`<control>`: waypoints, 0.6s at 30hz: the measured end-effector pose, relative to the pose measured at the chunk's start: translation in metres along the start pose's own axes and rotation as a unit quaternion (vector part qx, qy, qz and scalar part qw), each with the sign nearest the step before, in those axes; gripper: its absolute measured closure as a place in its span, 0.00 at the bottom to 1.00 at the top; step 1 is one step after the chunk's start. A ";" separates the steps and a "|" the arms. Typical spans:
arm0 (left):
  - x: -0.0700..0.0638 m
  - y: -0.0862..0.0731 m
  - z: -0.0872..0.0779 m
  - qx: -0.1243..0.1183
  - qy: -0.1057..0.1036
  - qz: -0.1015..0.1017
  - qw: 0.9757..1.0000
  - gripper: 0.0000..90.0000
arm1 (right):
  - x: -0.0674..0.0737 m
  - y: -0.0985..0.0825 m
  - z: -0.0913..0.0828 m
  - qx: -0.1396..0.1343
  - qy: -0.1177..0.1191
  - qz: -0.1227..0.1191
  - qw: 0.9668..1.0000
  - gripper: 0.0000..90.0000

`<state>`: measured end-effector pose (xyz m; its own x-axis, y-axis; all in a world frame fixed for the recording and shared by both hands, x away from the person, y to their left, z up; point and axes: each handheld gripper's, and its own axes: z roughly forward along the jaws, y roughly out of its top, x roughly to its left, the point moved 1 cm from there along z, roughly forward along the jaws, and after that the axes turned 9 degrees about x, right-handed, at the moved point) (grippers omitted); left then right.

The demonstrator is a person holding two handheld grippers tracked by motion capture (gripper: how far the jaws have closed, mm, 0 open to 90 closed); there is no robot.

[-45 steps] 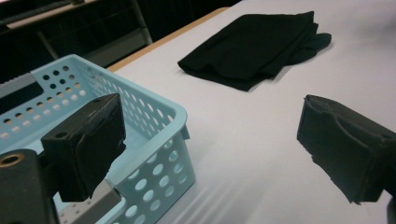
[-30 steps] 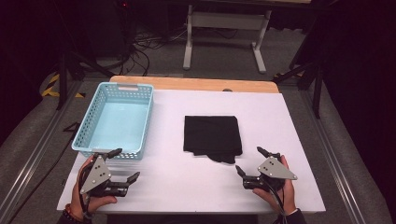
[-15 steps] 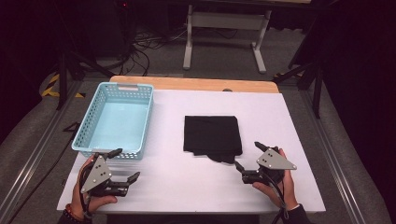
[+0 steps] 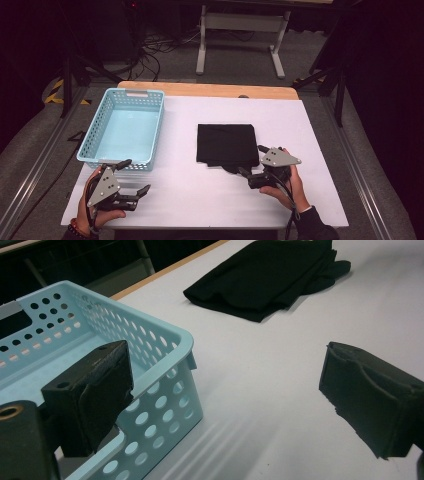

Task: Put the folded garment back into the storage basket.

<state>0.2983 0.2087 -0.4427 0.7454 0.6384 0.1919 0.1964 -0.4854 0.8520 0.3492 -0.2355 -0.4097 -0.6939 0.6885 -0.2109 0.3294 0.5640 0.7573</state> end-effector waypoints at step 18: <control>0.000 0.000 0.000 0.000 -0.008 0.001 1.000 0.09 | 0.018 0.034 0.070 0.092 0.068 -0.059 0.992 0.10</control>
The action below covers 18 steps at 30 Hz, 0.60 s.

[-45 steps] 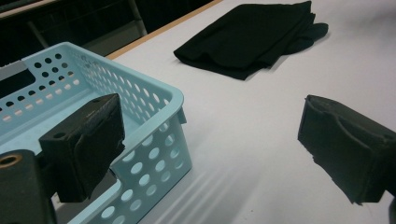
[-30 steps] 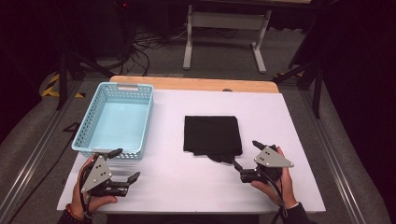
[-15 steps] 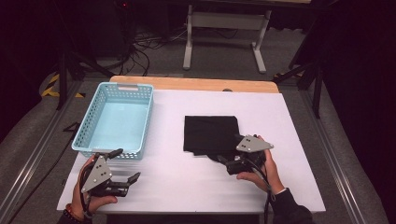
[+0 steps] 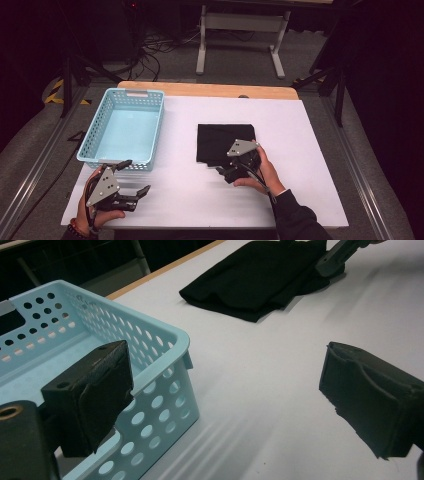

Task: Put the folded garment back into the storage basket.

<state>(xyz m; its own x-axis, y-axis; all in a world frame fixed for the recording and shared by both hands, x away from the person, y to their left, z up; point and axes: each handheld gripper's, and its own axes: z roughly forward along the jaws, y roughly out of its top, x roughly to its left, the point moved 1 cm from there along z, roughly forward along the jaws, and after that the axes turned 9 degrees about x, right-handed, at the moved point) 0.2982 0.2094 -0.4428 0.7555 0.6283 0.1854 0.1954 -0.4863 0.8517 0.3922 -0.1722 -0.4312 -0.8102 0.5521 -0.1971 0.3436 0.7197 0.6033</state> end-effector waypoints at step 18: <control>0.002 -0.001 -0.001 0.000 -0.001 0.000 1.000 0.09 | -0.018 0.000 0.041 0.058 0.026 0.023 0.998 0.16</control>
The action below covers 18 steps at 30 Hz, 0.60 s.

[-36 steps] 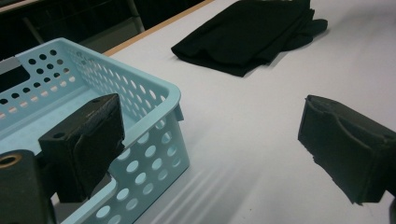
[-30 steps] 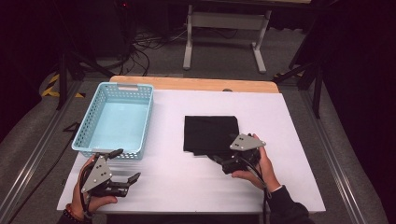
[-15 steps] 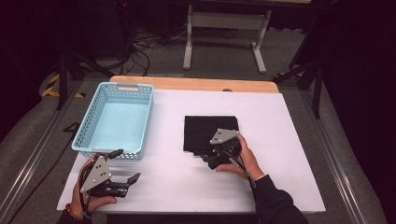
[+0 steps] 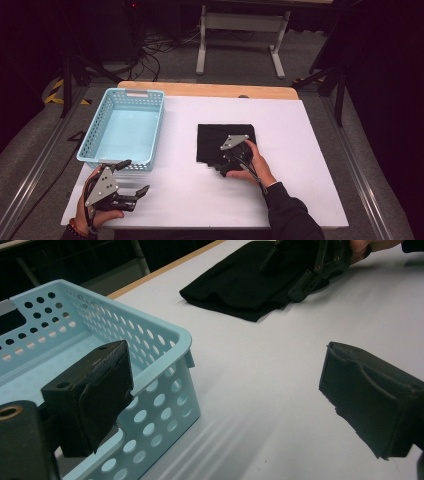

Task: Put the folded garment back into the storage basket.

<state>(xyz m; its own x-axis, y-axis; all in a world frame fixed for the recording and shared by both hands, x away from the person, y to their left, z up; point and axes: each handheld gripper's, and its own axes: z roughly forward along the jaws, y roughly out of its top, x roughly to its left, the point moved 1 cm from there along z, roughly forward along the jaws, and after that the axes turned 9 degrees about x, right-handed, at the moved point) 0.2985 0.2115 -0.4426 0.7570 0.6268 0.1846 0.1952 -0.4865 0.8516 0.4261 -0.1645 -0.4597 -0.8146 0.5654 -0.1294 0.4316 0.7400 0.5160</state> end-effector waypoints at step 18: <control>0.000 0.000 0.001 0.006 -0.006 0.001 1.000 0.09 | -0.009 0.001 -0.003 -0.007 -0.053 0.014 0.998 0.74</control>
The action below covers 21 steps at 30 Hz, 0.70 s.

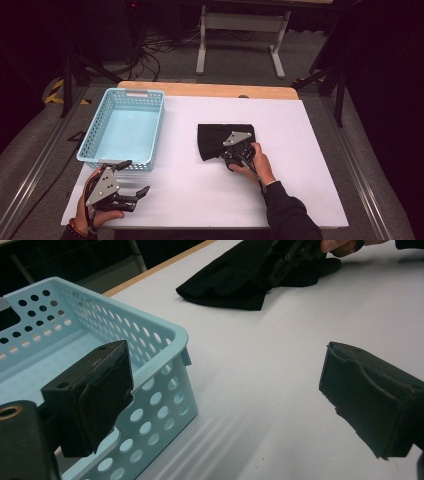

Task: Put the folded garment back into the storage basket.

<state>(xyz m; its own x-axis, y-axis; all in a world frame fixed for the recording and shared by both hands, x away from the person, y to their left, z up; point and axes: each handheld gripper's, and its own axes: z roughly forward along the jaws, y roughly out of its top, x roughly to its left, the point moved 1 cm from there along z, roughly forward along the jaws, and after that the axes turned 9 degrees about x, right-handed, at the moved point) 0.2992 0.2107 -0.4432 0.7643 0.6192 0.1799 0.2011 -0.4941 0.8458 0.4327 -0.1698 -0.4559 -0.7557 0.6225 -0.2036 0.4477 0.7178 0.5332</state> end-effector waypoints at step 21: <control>0.002 0.000 -0.004 -0.007 0.011 0.001 1.000 0.09 | 0.005 0.002 -0.028 -0.076 -0.099 -0.012 0.992 0.81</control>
<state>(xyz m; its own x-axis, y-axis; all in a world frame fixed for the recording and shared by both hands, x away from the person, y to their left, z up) 0.2982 0.2141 -0.4411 0.7507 0.6321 0.1921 0.1911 -0.4860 0.8528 0.4161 -0.1739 -0.4335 -0.6494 0.6655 -0.3679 0.3417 0.6876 0.6407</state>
